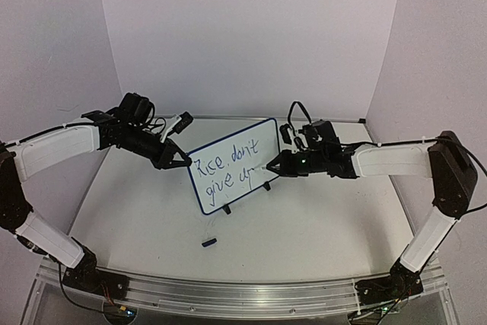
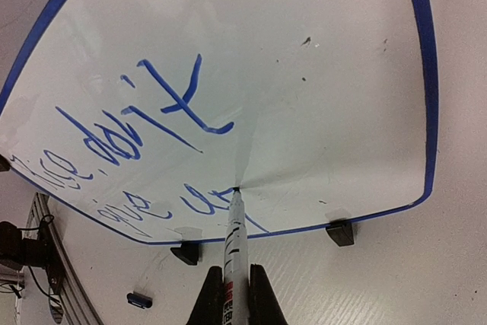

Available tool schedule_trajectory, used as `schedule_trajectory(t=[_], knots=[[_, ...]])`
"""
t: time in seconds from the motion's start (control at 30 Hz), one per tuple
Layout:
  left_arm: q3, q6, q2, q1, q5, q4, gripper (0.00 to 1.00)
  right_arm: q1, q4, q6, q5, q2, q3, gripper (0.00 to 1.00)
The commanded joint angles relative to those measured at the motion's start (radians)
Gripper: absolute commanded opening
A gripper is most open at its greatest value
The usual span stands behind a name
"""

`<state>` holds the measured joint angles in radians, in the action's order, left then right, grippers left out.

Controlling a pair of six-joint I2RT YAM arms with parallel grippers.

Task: Write a sentence on the whiteboard
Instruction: Write with the whiteboard marker on the whiteboard.

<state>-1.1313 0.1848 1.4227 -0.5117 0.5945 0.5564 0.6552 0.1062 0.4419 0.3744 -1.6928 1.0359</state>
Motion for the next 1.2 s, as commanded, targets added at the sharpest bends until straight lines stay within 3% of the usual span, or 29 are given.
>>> schedule_trajectory(t=[0.0,0.73,1.03,1.17], knots=[[-0.013,0.001,0.024,-0.014,-0.002,0.033,0.0,-0.007,0.023,0.003,-0.035,0.022,-0.017,0.0],[-0.013,0.003,0.027,-0.014,-0.004,0.035,0.0,-0.006,0.026,-0.011,0.063,-0.041,0.026,0.0],[-0.014,0.002,0.026,-0.014,-0.004,0.035,0.0,-0.005,0.032,-0.011,0.116,-0.013,0.015,0.0],[-0.013,0.001,0.024,-0.014,-0.003,0.035,0.0,-0.006,0.02,-0.008,0.072,0.049,-0.02,0.0]])
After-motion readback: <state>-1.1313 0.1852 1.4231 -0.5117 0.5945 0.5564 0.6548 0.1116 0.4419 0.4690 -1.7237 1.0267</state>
